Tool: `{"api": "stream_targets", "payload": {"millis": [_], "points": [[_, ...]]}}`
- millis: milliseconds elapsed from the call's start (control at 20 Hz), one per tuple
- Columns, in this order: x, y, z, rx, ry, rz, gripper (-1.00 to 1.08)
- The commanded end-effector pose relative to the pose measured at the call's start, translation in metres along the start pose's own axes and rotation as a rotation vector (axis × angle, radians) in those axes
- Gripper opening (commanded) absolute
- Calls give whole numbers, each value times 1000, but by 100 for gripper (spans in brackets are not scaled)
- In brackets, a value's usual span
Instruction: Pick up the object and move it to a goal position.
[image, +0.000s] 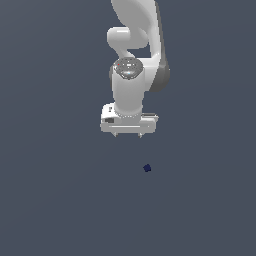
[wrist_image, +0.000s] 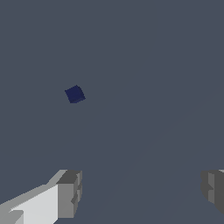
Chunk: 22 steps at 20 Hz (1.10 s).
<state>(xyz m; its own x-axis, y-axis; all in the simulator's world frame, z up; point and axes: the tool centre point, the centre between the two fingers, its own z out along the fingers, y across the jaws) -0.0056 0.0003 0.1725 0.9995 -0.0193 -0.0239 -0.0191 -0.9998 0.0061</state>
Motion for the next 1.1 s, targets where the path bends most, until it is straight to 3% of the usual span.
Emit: {"api": "stream_targets", "payload": {"millis": [0, 700, 1050], "points": [[0, 0, 0, 0, 0, 0, 100], [-6, 1, 10, 2, -23, -21, 100], [5, -7, 18, -2, -19, -62, 100]]}}
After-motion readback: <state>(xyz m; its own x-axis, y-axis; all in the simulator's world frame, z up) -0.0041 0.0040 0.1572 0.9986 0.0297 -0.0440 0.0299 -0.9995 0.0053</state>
